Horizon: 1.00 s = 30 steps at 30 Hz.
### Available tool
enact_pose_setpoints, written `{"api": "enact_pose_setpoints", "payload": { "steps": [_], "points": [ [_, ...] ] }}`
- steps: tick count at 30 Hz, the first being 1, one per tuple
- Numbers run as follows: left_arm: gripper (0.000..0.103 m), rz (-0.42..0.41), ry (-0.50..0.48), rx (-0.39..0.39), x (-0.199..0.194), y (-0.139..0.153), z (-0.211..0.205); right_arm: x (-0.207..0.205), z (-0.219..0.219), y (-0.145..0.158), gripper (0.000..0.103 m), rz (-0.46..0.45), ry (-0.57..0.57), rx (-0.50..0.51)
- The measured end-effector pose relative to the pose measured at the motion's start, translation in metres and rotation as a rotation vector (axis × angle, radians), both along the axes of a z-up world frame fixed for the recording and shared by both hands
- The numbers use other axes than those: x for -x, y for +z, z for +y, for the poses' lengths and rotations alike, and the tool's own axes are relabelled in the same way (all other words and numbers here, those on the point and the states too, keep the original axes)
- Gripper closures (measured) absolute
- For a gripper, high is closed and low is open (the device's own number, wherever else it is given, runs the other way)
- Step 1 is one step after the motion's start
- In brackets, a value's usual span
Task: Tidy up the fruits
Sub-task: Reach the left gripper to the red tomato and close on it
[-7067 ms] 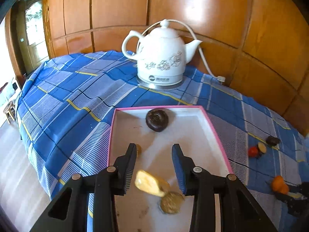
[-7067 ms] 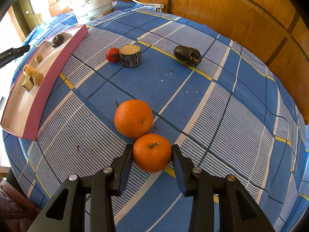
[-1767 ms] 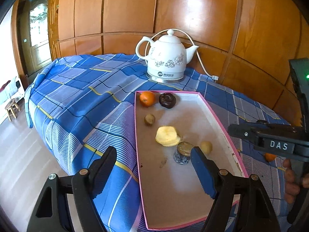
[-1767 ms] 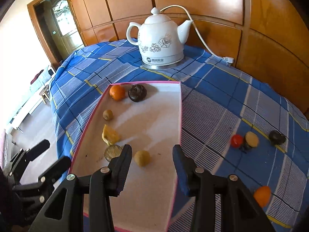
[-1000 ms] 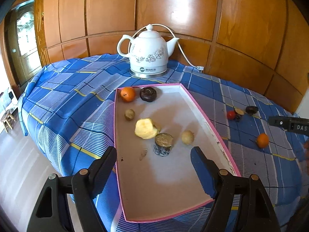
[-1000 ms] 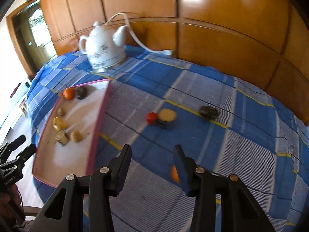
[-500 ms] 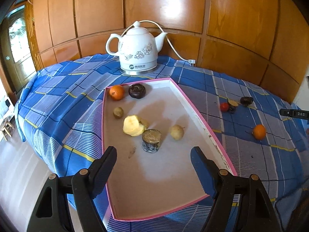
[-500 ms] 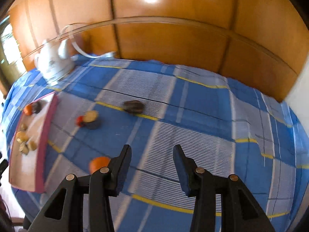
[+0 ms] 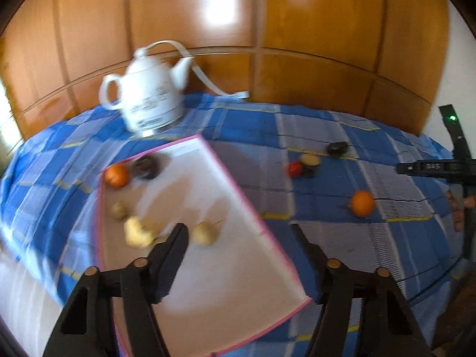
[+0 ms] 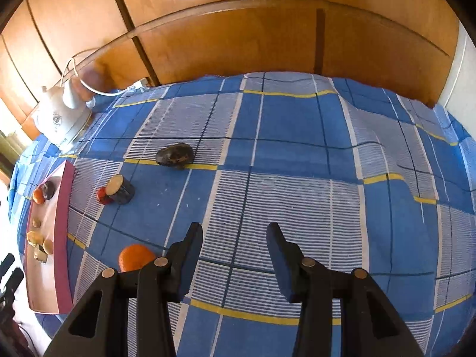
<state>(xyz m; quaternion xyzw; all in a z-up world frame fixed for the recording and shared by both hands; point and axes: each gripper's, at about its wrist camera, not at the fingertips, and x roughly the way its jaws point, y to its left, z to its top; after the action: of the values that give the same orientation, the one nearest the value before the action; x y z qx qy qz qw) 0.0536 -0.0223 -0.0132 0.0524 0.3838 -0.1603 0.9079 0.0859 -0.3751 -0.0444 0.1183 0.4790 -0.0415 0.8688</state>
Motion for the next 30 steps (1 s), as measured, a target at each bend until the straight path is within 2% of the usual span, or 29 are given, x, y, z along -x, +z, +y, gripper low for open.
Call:
{"api": "enact_pose_setpoints", "payload": {
  "steps": [2, 5, 8, 11, 12, 14, 15, 16, 18, 20, 24, 30],
  "points": [
    [0.054, 0.035, -0.046, 0.015, -0.015, 0.000, -0.015, -0.001, 0.001, 0.001, 0.058, -0.002, 0.007, -0.008],
    [0.063, 0.095, -0.103, 0.032, -0.040, -0.005, -0.037, -0.001, 0.002, 0.002, 0.058, 0.001, 0.010, -0.015],
    [0.063, 0.162, -0.108, 0.041, -0.064, -0.014, -0.053, -0.001, 0.003, 0.002, 0.058, 0.002, 0.015, -0.022],
    [0.063, 0.254, -0.062, 0.093, -0.089, -0.026, -0.058, -0.002, 0.003, 0.003, 0.058, 0.001, 0.021, -0.024],
    [0.063, 0.261, -0.039, 0.104, -0.097, -0.028, -0.061, -0.002, 0.003, 0.003, 0.058, 0.000, 0.022, -0.025],
    [0.063, 0.189, -0.047, 0.039, -0.101, -0.026, -0.070, -0.002, 0.003, 0.004, 0.058, -0.001, 0.025, -0.030],
    [0.063, 0.150, -0.090, -0.013, -0.102, -0.025, -0.080, -0.002, 0.003, 0.004, 0.058, 0.000, 0.025, -0.033],
    [0.063, 0.144, -0.120, -0.037, -0.104, -0.025, -0.085, -0.003, 0.003, 0.004, 0.058, 0.003, 0.024, -0.038],
    [0.061, 0.148, -0.190, -0.080, -0.109, -0.028, -0.098, -0.003, 0.003, 0.004, 0.058, 0.006, 0.023, -0.040],
    [0.052, 0.151, -0.251, -0.119, -0.114, -0.033, -0.107, -0.004, 0.003, 0.004, 0.058, 0.007, 0.024, -0.040],
    [0.050, 0.198, -0.350, -0.191, -0.128, -0.050, -0.122, -0.004, 0.003, 0.004, 0.058, 0.011, 0.027, -0.041],
    [0.050, 0.212, -0.422, -0.251, -0.137, -0.066, -0.135, -0.006, 0.002, 0.003, 0.058, 0.020, 0.024, -0.049]
  ]
}}
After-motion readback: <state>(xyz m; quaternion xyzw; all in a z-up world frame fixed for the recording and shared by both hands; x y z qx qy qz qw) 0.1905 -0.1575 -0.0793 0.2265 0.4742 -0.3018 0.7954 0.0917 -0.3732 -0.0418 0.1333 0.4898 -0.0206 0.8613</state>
